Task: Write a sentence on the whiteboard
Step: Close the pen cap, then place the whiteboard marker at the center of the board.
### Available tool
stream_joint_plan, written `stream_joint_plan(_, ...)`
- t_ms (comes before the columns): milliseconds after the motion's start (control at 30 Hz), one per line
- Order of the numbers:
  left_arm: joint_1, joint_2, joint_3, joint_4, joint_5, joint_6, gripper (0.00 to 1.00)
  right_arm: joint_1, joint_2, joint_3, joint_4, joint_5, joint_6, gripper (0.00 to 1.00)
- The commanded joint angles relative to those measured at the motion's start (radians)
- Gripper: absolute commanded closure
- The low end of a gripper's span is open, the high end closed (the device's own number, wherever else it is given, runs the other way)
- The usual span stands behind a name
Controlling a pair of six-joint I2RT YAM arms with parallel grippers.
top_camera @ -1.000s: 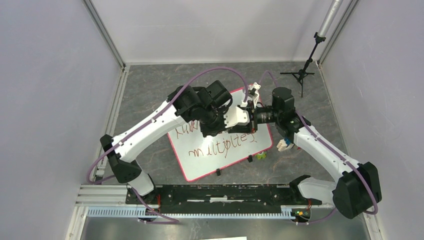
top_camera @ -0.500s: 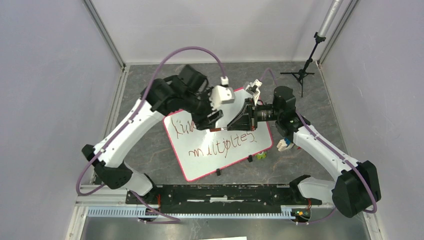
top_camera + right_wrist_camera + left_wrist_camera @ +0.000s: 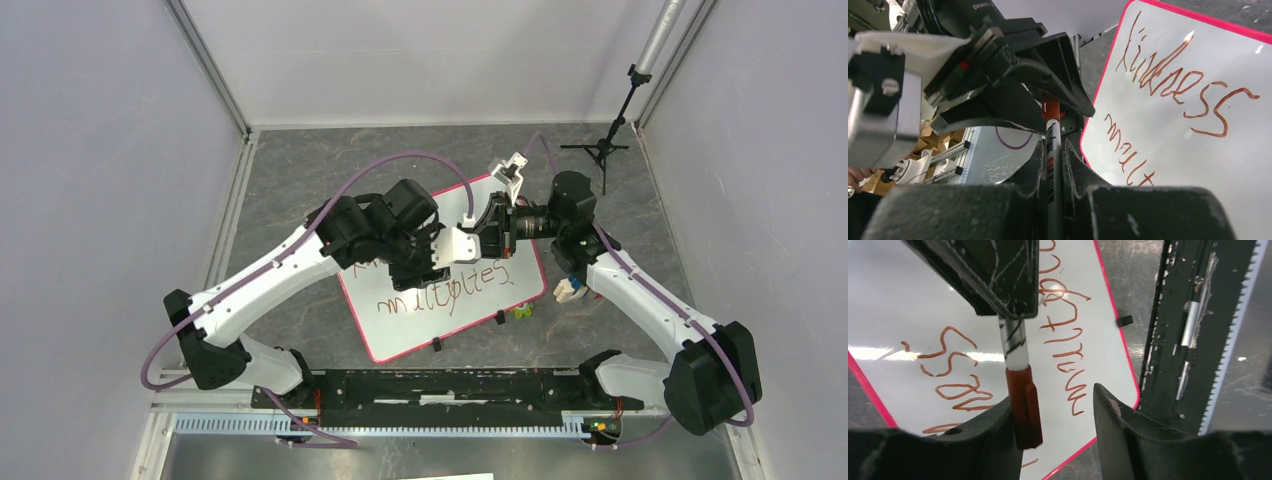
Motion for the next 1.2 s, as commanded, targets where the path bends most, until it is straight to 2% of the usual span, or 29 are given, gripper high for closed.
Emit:
stream_joint_plan(0, -0.040, 0.010, 0.010, 0.076, -0.127, 0.050, 0.49, 0.011, -0.003, 0.000, 0.077, -0.022, 0.050, 1.00)
stream_joint_plan(167, -0.063, 0.025, 0.041, 0.081, -0.116, 0.033, 0.80, 0.014, -0.004, -0.012, 0.077, -0.019, 0.047, 1.00)
stream_joint_plan(267, -0.067, 0.038, 0.060, 0.087, -0.096, 0.019, 0.92, 0.019, -0.001, -0.014, 0.078, -0.017, 0.044, 1.00)
stream_joint_plan(333, -0.072, 0.050, 0.073, 0.095, -0.088, 0.013, 0.97, 0.023, 0.000, -0.014, 0.077, -0.015, 0.044, 1.00)
stream_joint_plan(700, -0.097, 0.167, 0.247, 0.157, -0.005, -0.071, 0.98, 0.048, 0.006, -0.017, 0.092, -0.015, 0.057, 1.00)
stream_joint_plan(867, -0.094, 0.173, 0.258, 0.154, -0.005, -0.089, 0.98, 0.044, 0.002, -0.016, 0.132, -0.038, 0.082, 1.00)
stream_joint_plan(1000, -0.043, 0.111, 0.188, 0.139, 0.031, -0.094, 0.98, -0.026, -0.007, 0.000, 0.131, -0.038, 0.082, 0.84)
stream_joint_plan(1067, 0.006, 0.079, 0.146, 0.127, 0.069, -0.095, 0.98, -0.086, -0.012, 0.025, 0.116, -0.025, 0.081, 0.66)
stream_joint_plan(1167, 0.068, 0.033, 0.100, 0.104, 0.122, -0.104, 0.98, -0.185, -0.018, 0.081, 0.110, -0.009, 0.095, 0.32)
